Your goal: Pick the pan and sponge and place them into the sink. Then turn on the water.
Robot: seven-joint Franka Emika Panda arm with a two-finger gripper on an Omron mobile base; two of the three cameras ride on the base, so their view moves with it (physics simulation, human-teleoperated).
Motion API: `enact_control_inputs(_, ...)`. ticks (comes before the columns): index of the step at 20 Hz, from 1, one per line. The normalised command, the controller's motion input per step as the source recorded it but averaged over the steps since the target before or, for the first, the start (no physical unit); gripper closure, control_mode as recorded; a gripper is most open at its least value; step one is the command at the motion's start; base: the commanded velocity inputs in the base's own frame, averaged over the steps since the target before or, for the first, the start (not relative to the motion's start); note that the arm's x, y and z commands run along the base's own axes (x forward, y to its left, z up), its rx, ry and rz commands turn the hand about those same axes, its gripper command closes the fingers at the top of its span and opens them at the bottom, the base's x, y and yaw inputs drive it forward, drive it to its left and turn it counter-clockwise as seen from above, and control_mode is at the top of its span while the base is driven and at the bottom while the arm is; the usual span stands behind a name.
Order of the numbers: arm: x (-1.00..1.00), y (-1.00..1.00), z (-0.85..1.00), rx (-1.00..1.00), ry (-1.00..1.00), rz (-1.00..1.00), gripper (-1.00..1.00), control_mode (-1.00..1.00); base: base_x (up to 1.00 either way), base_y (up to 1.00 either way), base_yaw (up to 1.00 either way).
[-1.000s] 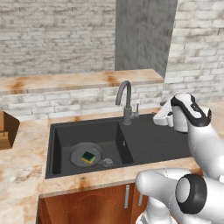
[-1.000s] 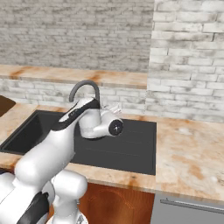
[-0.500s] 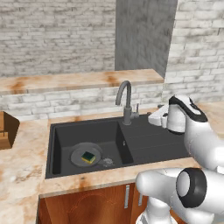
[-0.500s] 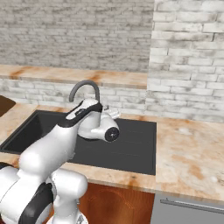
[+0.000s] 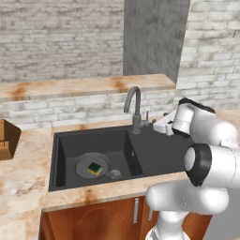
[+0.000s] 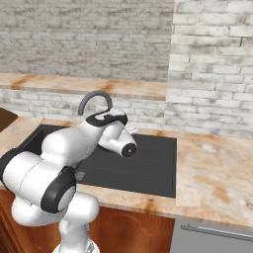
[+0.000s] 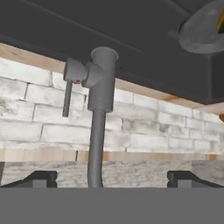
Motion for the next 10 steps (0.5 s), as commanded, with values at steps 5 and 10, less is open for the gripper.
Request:
enact_control_inputs(5,0.42,-0.13,-0.20,0.05,0.00,0.00,-1.00,-1.00,0.00,0.00,0.00)
enact_control_inputs(10,0.52,-0.03,-0.13,0.02,0.00,0.00,-1.00,-1.00,0.00,0.00,0.00)
